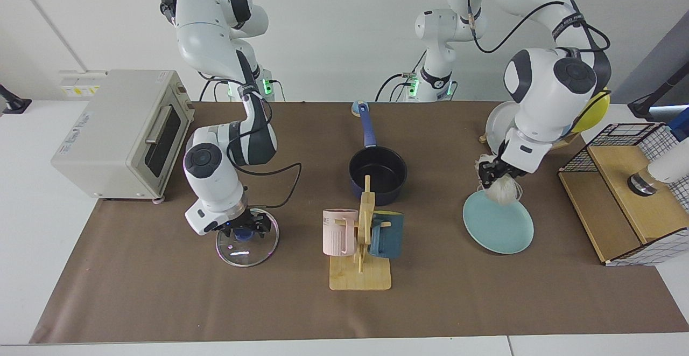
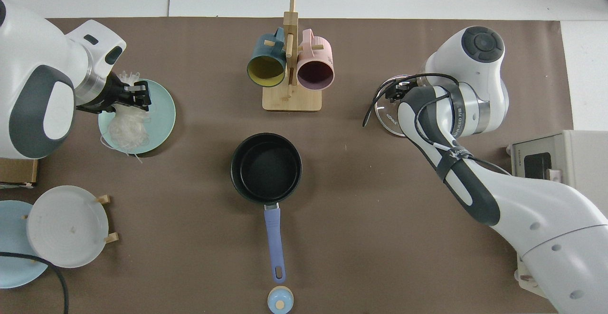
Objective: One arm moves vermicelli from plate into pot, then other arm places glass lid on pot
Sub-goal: 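Carry the vermicelli over the saucepan with the left gripper and release it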
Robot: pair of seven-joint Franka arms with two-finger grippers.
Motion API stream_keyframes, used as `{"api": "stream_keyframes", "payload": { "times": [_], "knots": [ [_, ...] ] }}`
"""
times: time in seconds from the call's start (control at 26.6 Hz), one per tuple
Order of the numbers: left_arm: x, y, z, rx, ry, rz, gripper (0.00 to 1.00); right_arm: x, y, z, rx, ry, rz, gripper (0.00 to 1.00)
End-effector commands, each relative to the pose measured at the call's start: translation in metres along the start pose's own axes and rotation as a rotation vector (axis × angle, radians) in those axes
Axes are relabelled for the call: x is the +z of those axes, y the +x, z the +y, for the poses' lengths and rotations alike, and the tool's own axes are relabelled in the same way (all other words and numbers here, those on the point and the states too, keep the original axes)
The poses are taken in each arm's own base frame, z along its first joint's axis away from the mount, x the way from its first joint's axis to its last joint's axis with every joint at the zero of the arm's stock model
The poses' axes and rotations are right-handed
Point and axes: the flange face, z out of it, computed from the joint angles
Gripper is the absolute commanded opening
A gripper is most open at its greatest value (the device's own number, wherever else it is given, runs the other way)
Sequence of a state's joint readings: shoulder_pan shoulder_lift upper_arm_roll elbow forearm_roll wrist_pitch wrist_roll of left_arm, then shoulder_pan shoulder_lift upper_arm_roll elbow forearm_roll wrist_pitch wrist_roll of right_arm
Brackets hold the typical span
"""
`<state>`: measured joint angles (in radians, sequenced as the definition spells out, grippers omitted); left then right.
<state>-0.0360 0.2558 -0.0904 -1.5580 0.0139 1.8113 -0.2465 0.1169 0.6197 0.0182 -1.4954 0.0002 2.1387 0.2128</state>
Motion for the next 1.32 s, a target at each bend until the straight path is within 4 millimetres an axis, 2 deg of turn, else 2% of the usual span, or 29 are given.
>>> {"api": "stream_keyframes", "payload": {
  "times": [0.0,0.11,0.3,0.45,0.56,0.75,0.83,0.94,1.05,1.28],
  "knots": [
    [-0.038,-0.043,0.028,0.002,-0.036,-0.055,0.00,0.010,-0.009,0.001,0.026,0.018,0.009,1.00],
    [-0.044,-0.068,0.052,0.012,-0.042,-0.084,0.00,0.009,-0.009,0.000,0.027,0.018,0.005,1.00],
    [-0.037,-0.096,0.098,0.025,-0.047,-0.099,0.00,0.008,-0.010,-0.001,0.025,0.016,-0.003,1.00],
    [-0.027,-0.110,0.130,0.059,-0.097,-0.104,0.00,0.007,-0.009,-0.002,0.023,0.017,0.000,1.00],
    [-0.008,-0.118,0.147,0.082,-0.116,-0.083,0.00,0.004,-0.008,-0.002,0.021,0.017,0.003,0.99],
    [0.005,-0.119,0.152,0.089,-0.150,-0.022,0.00,0.003,-0.008,-0.002,0.013,0.008,0.005,0.73],
    [0.016,-0.121,0.165,0.102,-0.157,-0.023,0.00,0.002,-0.007,-0.002,0.013,0.006,0.007,0.59],
    [0.040,-0.119,0.175,0.108,-0.172,-0.021,0.00,-0.005,-0.005,-0.004,0.010,0.004,0.008,0.40],
    [0.046,-0.117,0.180,0.110,-0.187,-0.003,0.00,-0.016,-0.001,-0.004,0.008,0.003,0.006,0.26],
    [0.074,-0.115,0.188,0.110,-0.203,0.003,0.00,-0.043,0.001,-0.003,0.010,0.009,0.033,0.18]
  ]
}}
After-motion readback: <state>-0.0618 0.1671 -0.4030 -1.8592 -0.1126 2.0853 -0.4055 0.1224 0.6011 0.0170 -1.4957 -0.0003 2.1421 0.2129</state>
